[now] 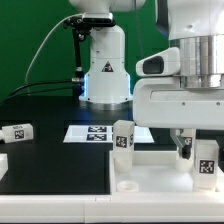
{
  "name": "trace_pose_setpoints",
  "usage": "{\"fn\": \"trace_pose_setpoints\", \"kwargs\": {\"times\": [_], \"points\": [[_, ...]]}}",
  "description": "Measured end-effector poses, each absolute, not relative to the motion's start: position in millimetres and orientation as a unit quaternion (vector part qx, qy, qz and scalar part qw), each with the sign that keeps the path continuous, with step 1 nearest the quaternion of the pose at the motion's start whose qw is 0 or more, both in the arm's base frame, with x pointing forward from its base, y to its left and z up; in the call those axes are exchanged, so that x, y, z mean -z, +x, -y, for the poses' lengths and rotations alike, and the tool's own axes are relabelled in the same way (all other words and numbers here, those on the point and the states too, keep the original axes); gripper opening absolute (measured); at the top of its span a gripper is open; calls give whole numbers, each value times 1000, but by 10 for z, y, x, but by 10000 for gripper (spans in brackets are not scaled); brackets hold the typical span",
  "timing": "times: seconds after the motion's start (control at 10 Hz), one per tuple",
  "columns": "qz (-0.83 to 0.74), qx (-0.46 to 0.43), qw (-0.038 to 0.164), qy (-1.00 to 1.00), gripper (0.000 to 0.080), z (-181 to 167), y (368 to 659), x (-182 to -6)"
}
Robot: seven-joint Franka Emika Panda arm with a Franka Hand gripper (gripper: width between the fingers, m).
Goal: Assemble square table
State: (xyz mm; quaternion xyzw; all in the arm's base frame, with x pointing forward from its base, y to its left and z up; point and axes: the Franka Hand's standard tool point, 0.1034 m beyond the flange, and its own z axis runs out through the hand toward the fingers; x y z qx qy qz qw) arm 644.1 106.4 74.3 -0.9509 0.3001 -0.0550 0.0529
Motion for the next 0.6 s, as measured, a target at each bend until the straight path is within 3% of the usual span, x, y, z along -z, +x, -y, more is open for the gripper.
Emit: {"fn": "trace_pose_setpoints", "kwargs": {"times": [0.1,0.5,0.6], "points": [[-330,53,54,-941,285,-1048,6437,-737],[-609,35,57,-790,285,-1049,6391,-721],[-701,37,73,-708,285,-1042,6371,-709]]}}
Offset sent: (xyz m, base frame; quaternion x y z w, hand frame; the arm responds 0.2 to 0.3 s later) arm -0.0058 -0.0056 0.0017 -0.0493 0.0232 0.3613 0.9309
